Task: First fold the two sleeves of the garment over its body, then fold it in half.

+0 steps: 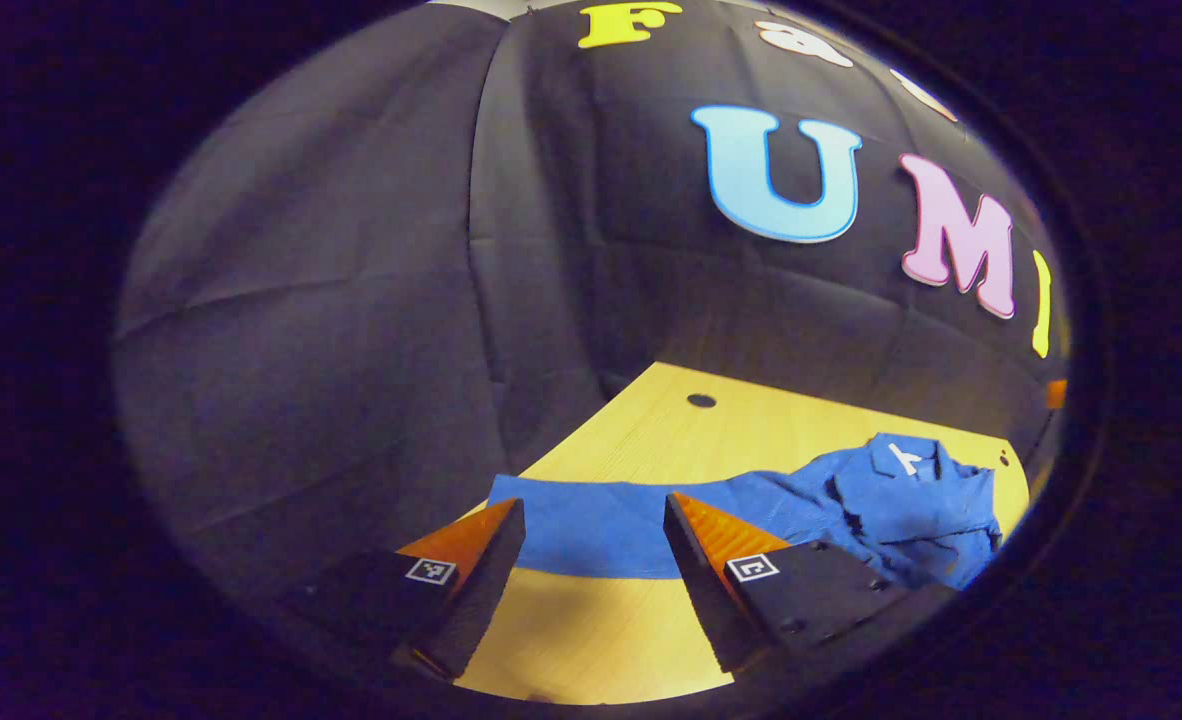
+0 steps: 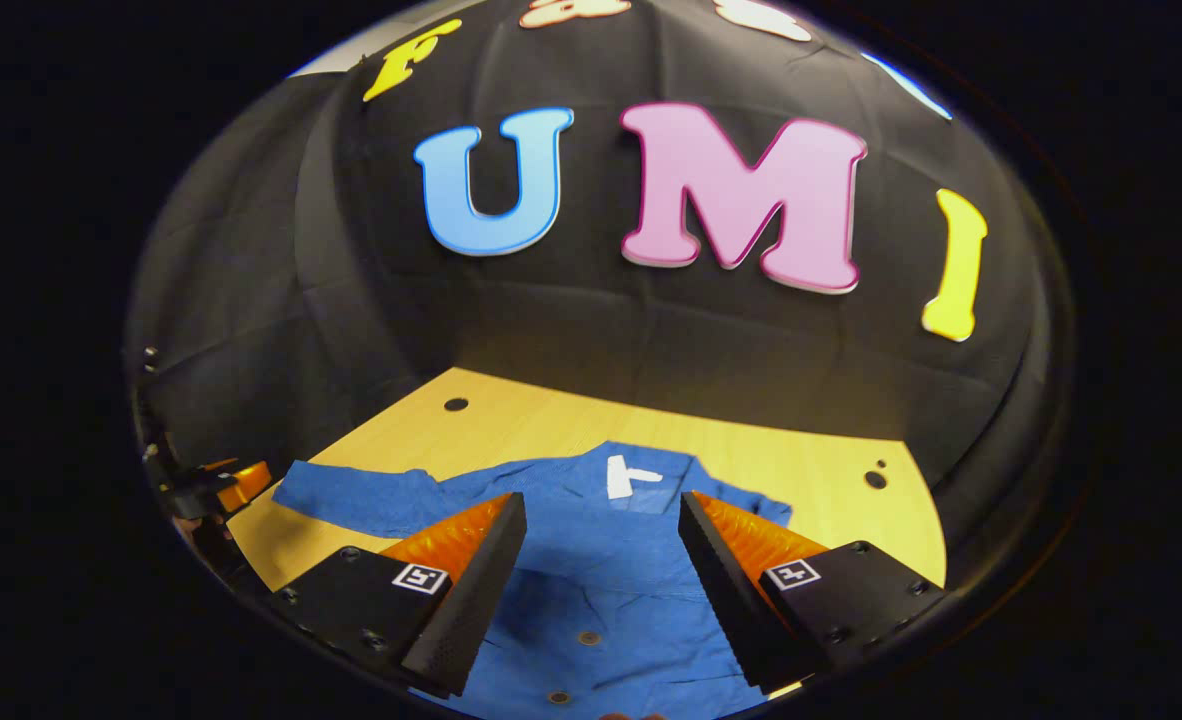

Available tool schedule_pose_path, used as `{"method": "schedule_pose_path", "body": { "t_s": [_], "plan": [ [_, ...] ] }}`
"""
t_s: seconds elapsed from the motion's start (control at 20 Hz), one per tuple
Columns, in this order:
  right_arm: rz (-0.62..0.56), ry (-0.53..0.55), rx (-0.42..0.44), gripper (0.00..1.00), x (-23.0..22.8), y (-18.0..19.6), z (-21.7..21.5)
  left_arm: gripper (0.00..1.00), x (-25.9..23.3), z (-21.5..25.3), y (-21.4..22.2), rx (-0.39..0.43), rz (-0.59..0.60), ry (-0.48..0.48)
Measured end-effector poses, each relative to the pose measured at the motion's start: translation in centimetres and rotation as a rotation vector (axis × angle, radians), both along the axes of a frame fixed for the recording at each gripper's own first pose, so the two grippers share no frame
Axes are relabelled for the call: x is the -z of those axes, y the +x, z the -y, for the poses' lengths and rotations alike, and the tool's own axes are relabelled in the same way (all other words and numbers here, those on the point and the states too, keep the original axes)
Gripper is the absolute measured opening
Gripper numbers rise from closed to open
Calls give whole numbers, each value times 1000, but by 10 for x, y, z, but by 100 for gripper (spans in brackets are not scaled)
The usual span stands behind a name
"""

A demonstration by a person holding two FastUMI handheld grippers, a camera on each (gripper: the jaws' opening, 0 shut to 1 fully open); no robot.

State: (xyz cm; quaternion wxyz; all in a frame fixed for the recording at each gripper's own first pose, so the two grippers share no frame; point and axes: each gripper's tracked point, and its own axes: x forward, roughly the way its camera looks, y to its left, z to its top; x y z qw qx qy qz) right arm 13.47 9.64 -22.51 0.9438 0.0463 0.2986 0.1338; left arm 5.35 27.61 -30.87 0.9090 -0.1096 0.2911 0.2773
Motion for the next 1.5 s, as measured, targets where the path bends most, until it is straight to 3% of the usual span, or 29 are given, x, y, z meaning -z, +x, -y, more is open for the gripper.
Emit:
{"method": "schedule_pose_path", "body": {
  "t_s": [0.1, 0.2, 0.25, 0.3, 0.4, 0.45, 0.5, 0.65, 0.75, 0.85, 0.95, 1.05, 1.15, 1.25, 1.3, 1.35, 1.5],
  "plan": [
    [61, -42, 53, 98, -26, -21, 31, 83, 35, -9, 1, -3, -88, -67],
    [161, -98, 98, 98, -58, -34, 57, 83, 54, -29, 2, -22, -159, -60],
    [202, -143, 112, 89, -71, -41, 71, 83, 60, -41, 1, -29, -186, -44],
    [224, -191, 133, 96, -81, -53, 86, 83, 66, -51, 2, -30, -219, -29],
    [230, -237, 155, 96, -99, -75, 101, 83, 76, -62, 4, -26, -293, -17],
    [239, -250, 166, 91, -109, -83, 107, 83, 76, -62, 3, -22, -317, -16],
    [242, -251, 187, 96, -117, -87, 113, 82, 76, -63, 3, -23, -343, -17],
    [212, -224, 284, 96, -121, -103, 131, 83, 83, -60, -1, -11, -435, -57],
    [196, -234, 309, 92, -118, -106, 141, 84, 80, -66, 5, -5, -439, -40],
    [190, -239, 313, 96, -118, -107, 147, 83, 81, -65, 2, -4, -457, -43],
    [203, -244, 311, 96, -121, -107, 151, 82, 79, -57, 6, -9, -428, -115],
    [198, -240, 305, 96, -119, -111, 153, 68, 80, -46, 15, -32, -385, -211],
    [183, -240, 297, 96, -114, -116, 154, 55, 78, -40, 15, 6, -403, -225],
    [181, -253, 283, 96, -111, -116, 156, 35, 83, -39, 19, 78, -435, -198],
    [176, -251, 281, 96, -109, -116, 157, 17, 85, -39, 21, 77, -460, -177],
    [169, -239, 281, 92, -108, -118, 155, 5, 83, -37, 25, 85, -472, -162],
    [170, -233, 280, 96, -108, -118, 156, 6, 75, -37, 24, 106, -449, -191]
  ]
}}
